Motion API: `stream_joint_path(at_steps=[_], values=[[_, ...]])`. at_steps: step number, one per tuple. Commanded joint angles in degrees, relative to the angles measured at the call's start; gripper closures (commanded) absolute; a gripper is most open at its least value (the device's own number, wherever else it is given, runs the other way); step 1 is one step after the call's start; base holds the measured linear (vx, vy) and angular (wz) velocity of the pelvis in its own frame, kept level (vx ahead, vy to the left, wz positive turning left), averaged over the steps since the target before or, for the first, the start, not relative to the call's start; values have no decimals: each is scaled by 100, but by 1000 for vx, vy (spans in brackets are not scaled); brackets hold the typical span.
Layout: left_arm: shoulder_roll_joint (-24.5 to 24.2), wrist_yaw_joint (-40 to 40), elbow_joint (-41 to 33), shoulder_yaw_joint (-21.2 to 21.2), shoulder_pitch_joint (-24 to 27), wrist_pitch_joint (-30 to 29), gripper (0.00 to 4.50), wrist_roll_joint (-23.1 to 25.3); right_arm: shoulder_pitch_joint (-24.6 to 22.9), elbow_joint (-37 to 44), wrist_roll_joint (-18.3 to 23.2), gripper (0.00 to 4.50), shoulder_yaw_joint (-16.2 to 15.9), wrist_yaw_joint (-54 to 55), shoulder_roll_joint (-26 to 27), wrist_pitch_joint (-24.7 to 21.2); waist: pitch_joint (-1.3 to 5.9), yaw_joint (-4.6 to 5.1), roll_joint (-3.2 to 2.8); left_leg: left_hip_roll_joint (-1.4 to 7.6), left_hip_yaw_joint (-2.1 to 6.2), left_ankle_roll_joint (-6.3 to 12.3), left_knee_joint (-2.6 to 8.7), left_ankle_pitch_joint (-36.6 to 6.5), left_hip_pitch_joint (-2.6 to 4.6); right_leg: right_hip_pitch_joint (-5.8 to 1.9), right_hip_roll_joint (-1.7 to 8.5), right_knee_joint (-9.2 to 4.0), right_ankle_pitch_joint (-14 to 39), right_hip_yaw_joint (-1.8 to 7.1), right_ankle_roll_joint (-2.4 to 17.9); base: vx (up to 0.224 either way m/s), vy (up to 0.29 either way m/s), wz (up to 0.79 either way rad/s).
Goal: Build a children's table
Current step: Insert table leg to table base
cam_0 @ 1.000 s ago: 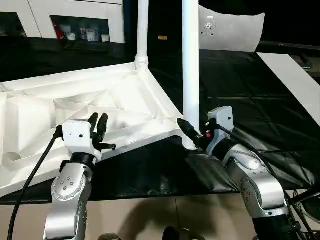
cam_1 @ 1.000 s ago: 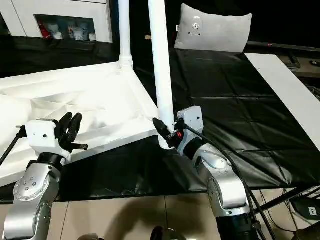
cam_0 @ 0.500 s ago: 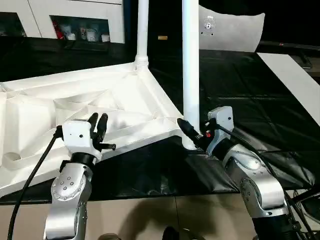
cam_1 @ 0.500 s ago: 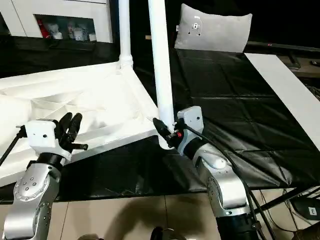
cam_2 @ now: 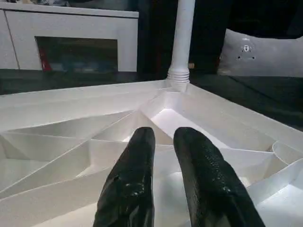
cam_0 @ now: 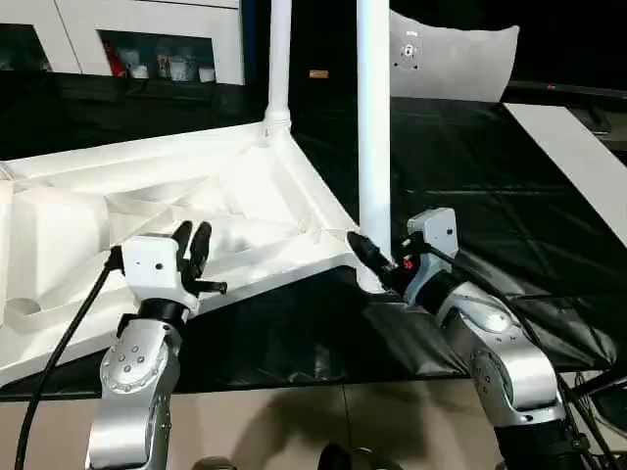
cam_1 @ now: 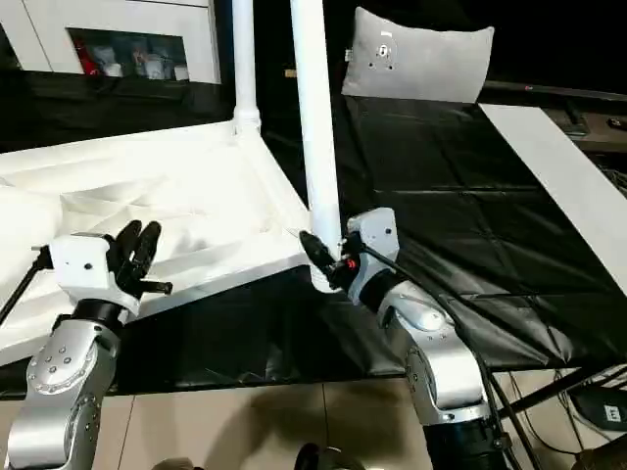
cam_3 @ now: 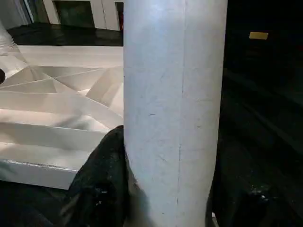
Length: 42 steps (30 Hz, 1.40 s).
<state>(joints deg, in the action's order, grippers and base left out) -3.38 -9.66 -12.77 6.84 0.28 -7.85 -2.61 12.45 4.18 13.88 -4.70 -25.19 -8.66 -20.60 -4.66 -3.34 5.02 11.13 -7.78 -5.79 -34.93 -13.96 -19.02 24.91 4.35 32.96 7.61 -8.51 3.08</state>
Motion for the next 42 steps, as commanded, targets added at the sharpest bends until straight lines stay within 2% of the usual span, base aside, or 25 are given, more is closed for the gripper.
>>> stream_joint_path(at_steps=[1, 42], values=[[26, 13, -98, -59, 6, 21, 349, 1, 21, 13, 11, 262, 112, 13, -52, 11, 387, -20, -51, 156, -17, 549, 407, -238, -133, -472, 356, -411, 2016, 362, -9, 0, 0, 0], [26, 13, -98, -59, 6, 21, 349, 1, 21, 13, 11, 262, 112, 13, -52, 11, 387, -21, -52, 159, -16, 548, 407, -241, -129, -470, 356, -413, 2014, 363, -3, 0, 0, 0]])
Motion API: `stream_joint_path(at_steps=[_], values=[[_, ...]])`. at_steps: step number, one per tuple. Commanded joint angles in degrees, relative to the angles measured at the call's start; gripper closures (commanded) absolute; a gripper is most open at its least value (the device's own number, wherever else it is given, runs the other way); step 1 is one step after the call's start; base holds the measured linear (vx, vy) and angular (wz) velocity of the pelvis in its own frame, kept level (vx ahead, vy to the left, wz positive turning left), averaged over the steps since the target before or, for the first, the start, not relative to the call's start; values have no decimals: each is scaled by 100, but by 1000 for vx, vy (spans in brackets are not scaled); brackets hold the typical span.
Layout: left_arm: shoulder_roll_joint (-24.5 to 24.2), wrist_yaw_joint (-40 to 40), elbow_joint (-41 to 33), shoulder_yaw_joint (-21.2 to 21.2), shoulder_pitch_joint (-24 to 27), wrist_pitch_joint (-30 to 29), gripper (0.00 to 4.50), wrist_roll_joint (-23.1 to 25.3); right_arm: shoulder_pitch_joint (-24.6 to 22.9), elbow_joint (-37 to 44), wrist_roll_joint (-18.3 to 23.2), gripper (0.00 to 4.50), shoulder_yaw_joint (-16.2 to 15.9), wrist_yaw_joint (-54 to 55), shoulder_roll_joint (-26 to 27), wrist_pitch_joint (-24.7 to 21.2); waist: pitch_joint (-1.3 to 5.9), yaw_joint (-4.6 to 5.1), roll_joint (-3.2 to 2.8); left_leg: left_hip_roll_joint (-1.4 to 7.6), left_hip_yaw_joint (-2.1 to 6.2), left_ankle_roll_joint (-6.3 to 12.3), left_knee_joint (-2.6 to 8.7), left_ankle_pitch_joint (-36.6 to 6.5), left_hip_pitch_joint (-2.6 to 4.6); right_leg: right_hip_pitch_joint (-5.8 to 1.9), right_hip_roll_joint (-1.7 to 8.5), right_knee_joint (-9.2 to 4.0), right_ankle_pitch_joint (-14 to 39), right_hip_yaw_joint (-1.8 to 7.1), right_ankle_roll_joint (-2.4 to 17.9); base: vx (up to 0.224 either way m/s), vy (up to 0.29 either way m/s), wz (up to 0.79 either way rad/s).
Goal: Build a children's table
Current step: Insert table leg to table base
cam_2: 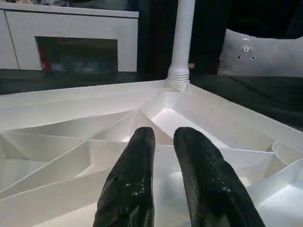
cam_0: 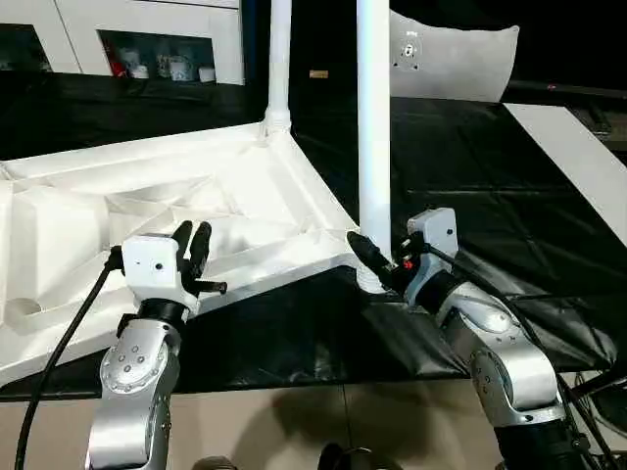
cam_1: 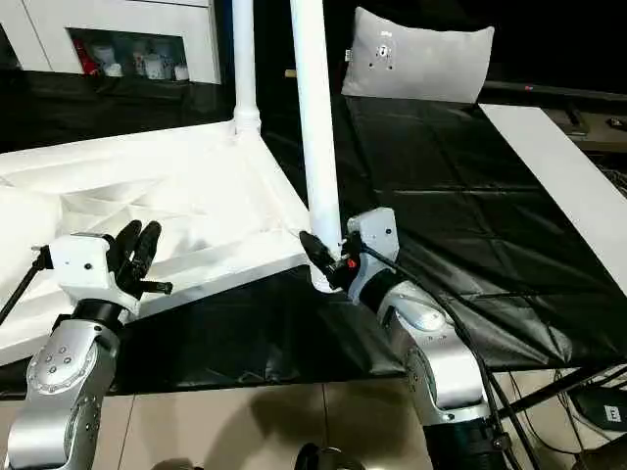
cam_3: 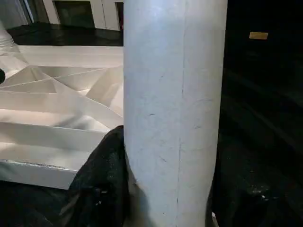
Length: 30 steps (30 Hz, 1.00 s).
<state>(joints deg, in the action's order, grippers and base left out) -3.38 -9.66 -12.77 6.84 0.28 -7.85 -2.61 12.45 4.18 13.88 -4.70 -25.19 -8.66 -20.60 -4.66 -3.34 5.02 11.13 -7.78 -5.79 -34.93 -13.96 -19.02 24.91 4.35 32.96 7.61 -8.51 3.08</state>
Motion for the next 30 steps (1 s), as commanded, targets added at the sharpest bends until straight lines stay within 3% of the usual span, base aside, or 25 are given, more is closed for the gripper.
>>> stream_joint_path(at_steps=[1, 30], values=[[26, 13, -98, -59, 6, 21, 349, 1, 21, 13, 11, 262, 112, 13, -52, 11, 387, -19, -55, 161, -16, 550, 408, -238, -133, -472, 357, -412, 1994, 364, 9, 0, 0, 0], [26, 13, -98, -59, 6, 21, 349, 1, 21, 13, 11, 262, 112, 13, -52, 11, 389, -21, -52, 159, -18, 562, 405, -207, -134, -475, 358, -399, 1950, 369, 44, 0, 0, 0]])
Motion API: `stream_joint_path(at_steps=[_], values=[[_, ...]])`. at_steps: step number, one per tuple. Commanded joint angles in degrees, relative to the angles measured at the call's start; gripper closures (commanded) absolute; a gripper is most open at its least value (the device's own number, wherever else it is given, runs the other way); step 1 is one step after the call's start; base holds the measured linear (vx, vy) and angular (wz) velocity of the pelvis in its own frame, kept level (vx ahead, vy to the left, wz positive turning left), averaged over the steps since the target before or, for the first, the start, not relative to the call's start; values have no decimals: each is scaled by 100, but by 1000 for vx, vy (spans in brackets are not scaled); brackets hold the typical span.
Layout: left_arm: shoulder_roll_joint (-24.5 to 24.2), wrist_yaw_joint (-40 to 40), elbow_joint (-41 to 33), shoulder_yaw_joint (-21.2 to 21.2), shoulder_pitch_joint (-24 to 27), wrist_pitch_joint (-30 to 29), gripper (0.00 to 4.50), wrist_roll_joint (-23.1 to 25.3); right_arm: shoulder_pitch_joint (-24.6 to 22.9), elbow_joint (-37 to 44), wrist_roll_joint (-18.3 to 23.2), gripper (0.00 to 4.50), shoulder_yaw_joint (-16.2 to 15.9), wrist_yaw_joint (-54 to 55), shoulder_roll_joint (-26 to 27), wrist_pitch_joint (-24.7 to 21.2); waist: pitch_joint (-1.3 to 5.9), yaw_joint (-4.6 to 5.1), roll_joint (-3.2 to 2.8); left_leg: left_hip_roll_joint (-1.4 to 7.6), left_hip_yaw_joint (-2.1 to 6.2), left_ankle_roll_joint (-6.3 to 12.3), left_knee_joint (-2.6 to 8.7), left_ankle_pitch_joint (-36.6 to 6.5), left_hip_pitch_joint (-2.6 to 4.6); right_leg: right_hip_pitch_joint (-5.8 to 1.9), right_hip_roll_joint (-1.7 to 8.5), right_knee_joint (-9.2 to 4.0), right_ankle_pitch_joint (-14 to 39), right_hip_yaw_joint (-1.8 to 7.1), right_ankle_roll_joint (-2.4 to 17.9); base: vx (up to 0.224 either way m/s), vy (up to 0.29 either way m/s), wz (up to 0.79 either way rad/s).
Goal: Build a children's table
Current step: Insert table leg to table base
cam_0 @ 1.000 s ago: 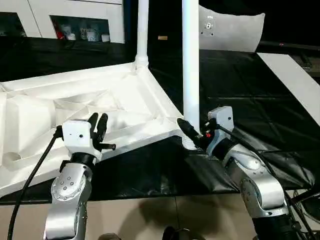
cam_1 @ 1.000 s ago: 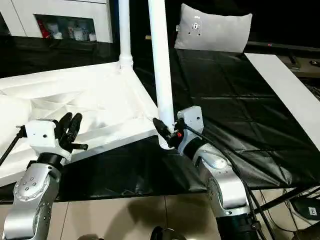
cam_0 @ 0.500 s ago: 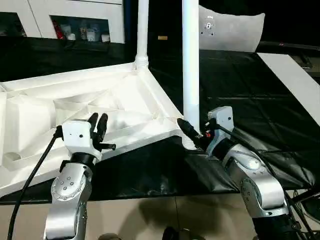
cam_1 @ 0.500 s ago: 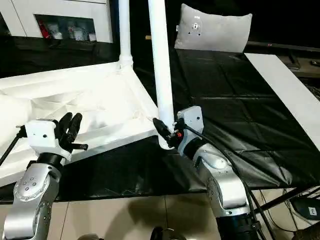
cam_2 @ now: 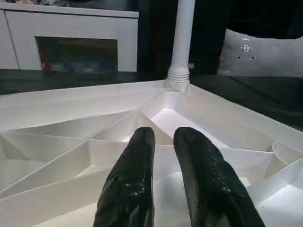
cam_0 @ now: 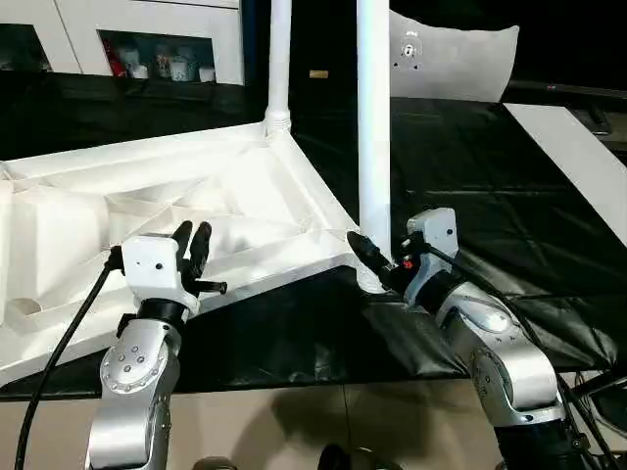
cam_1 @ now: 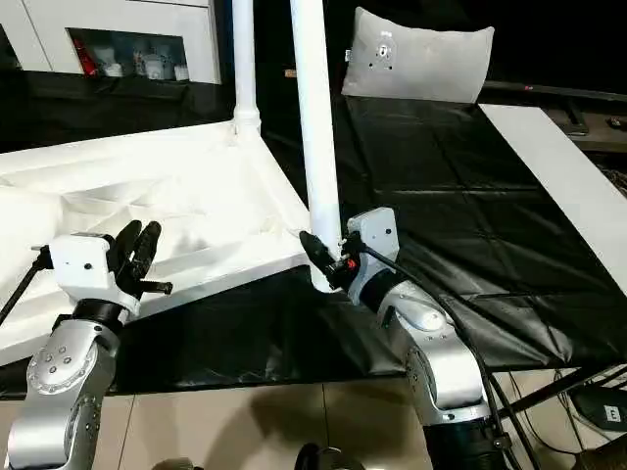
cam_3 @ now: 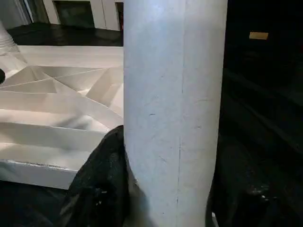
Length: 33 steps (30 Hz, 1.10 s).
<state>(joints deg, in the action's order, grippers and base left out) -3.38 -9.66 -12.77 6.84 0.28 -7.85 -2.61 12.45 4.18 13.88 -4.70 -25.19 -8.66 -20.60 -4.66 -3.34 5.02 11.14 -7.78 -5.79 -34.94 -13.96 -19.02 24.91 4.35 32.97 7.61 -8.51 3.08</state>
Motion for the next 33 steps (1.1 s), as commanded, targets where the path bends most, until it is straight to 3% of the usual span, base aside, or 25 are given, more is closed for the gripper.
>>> stream_joint_path(at_steps=[1, 33], values=[[26, 13, -98, -59, 6, 21, 349, 1, 21, 13, 11, 262, 112, 13, -52, 11, 392, -23, -52, 158, -19, 563, 404, -195, -131, -475, 359, -397, 1930, 370, 50, 0, 0, 0], [26, 13, -98, -59, 6, 21, 349, 1, 21, 13, 11, 262, 112, 13, -52, 11, 389, -22, -57, 162, -17, 559, 405, -215, -129, -471, 357, -405, 1957, 366, 32, 0, 0, 0]])
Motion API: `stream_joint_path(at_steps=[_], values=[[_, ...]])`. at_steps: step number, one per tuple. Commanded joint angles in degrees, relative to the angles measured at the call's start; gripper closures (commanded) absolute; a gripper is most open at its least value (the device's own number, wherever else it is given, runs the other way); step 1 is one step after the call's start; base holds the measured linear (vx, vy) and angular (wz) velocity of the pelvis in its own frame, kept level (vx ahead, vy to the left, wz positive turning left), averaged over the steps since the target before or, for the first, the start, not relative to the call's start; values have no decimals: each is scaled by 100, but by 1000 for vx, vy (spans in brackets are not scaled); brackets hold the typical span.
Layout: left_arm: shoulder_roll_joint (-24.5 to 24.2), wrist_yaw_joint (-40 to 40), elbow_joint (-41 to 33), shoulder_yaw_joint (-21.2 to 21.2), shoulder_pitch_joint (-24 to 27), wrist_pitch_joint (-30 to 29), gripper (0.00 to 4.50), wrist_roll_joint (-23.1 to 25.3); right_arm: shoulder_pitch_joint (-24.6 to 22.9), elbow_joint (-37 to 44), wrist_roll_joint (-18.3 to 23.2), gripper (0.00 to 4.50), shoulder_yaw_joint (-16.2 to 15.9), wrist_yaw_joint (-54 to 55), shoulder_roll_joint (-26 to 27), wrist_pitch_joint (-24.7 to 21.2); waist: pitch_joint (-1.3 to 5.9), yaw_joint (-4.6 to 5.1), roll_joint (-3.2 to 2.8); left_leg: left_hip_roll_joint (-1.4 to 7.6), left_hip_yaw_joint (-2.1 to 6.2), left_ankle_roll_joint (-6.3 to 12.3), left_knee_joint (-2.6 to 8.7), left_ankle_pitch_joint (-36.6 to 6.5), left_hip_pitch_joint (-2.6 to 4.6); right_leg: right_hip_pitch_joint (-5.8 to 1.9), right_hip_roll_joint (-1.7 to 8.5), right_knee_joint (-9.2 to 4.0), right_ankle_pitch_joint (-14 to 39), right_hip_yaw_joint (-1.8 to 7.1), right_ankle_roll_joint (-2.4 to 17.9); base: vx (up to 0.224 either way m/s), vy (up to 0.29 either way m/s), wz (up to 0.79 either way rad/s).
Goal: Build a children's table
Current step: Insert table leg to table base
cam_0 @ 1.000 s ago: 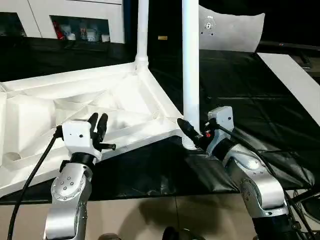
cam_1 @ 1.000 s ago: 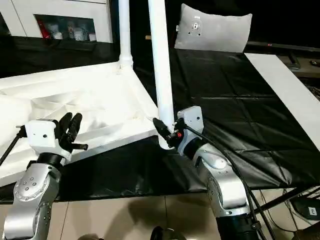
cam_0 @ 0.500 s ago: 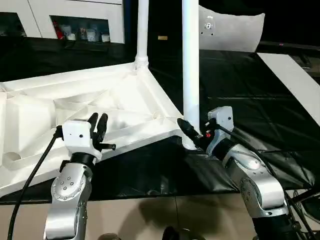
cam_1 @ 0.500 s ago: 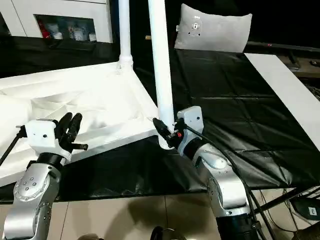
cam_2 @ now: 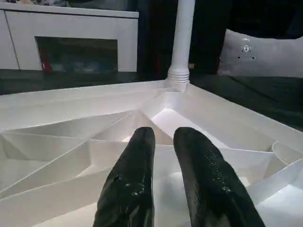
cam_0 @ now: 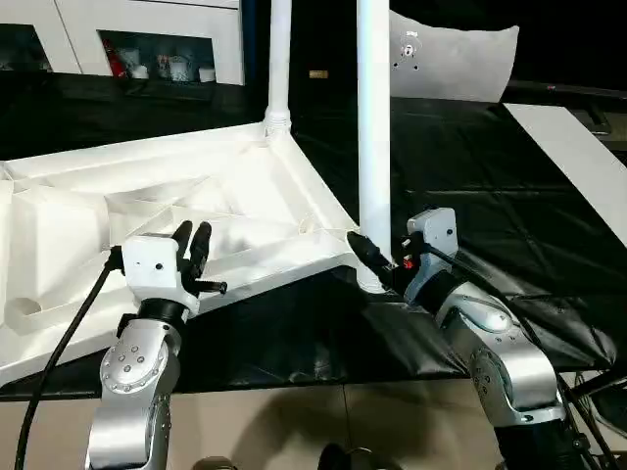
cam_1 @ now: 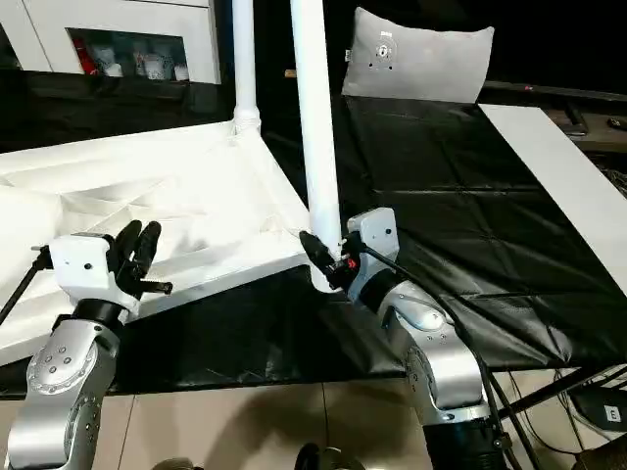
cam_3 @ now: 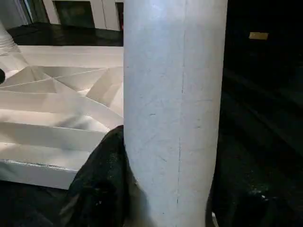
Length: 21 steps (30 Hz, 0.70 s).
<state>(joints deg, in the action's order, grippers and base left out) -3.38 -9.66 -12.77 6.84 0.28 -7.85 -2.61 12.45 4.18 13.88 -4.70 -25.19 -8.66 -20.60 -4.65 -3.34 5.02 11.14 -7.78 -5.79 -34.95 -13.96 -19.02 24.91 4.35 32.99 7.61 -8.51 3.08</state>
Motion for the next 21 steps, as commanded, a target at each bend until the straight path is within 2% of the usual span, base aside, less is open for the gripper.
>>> stream_joint_path(at_steps=[1, 21], values=[[26, 13, -98, -59, 6, 21, 349, 1, 21, 13, 11, 262, 112, 13, -52, 11, 389, -20, -54, 162, -18, 561, 407, -217, -130, -470, 354, -404, 1956, 365, 34, 0, 0, 0], [26, 13, -98, -59, 6, 21, 349, 1, 21, 13, 11, 262, 112, 13, -52, 11, 390, -21, -52, 160, -17, 558, 406, -212, -131, -474, 359, -400, 1957, 367, 46, 0, 0, 0]])
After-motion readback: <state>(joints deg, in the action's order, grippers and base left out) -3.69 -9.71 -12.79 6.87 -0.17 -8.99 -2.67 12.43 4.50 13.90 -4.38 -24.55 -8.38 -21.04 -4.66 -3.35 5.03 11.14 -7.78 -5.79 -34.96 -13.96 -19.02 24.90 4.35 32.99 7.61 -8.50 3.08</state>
